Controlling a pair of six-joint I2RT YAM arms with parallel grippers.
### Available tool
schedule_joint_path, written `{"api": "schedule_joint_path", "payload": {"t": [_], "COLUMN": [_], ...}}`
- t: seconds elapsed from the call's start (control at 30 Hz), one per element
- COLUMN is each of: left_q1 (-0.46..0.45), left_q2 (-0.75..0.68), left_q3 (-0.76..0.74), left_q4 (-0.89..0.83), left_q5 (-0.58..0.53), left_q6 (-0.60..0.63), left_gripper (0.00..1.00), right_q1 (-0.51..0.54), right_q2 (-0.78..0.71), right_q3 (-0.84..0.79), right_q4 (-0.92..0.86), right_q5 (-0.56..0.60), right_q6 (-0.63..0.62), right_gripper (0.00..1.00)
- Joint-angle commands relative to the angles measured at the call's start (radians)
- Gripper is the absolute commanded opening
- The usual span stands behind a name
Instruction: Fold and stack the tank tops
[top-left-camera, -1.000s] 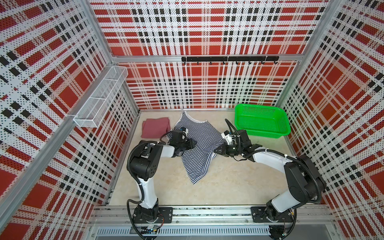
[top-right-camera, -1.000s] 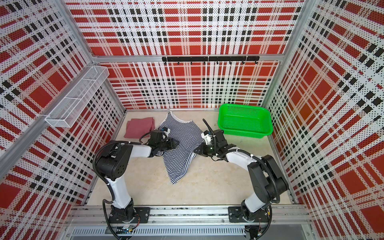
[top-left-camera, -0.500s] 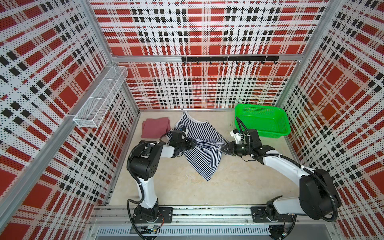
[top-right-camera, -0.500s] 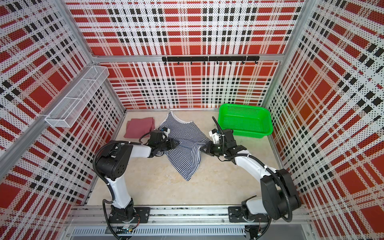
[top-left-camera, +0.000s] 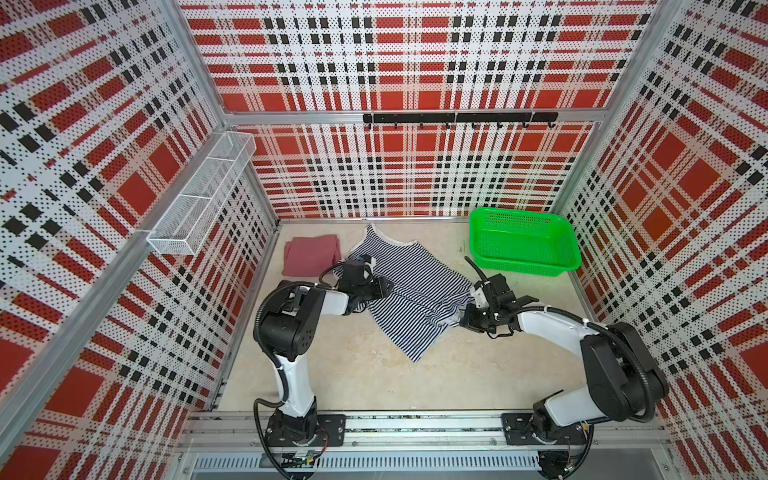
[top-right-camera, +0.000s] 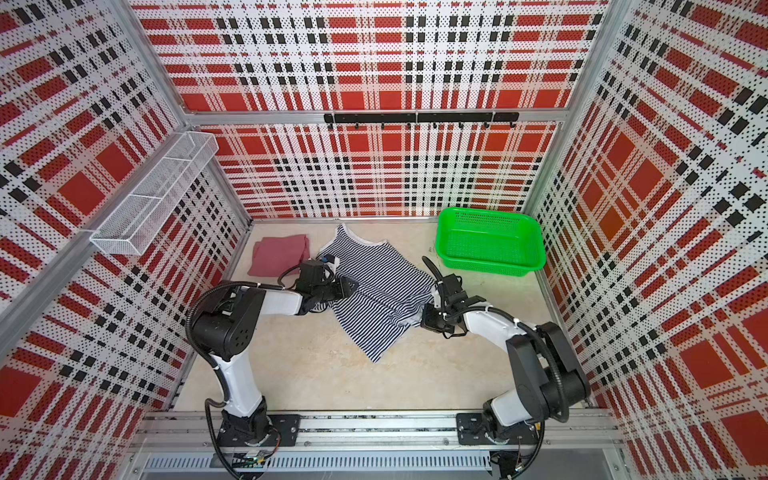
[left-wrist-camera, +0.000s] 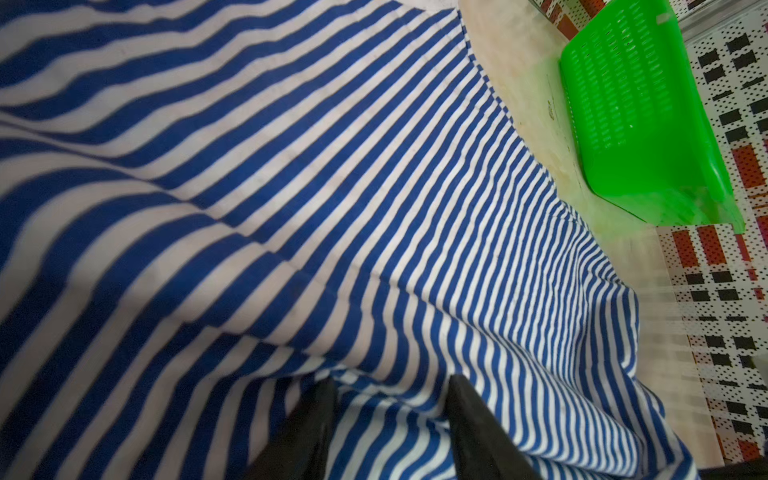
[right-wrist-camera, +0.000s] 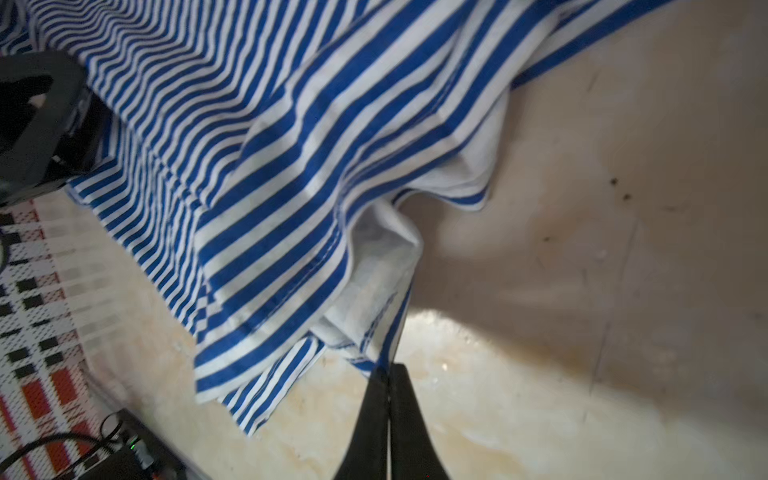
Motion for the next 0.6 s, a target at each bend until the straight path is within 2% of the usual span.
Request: {"api": "schedule_joint_path", "payload": {"t": [0.0, 0.13, 0.23, 0.3, 0.4, 0.57], "left_q1": [0.03, 0.03, 0.03, 0.026, 0.02, 0.023], "left_q2": [0.08, 0.078, 0.076, 0.072, 0.066, 0.024], "left_q3": [-0.044, -0.041, -0.034, -0.032, -0.036, -0.084], "left_q4": [-0.234, -0.239, -0.24, -0.241, -0.248, -0.287], "left_q5": [-0.117, -0.122, -0.113, -0.105, -0.1, -0.111], "left_q6": [-0.004, -0.002, -0.003, -0.008, -0.008, 0.003], "left_gripper": [0.5, 0.5, 0.5, 0.5, 0.5, 0.5], "right_q1": [-0.011, -0.074, -0.142, -0.141, -0.101, 0.018], "right_q2": [0.054, 0.038, -0.023, -0.046, -0.075, -0.093], "right_q3": [-0.012, -0.02, 0.002, 0.049, 0.066, 0.092], "right_q4": [0.106, 0.1, 0.043, -0.053, -0.127, -0.162], "right_q5": [0.131, 0.184, 0.134, 0.098, 0.013, 0.05], "right_q6": [0.028, -0.003, -0.057, -0.123, -0.15, -0.115], "right_gripper": [0.09, 0.19, 0.35, 0.39, 0.39, 0.33]}}
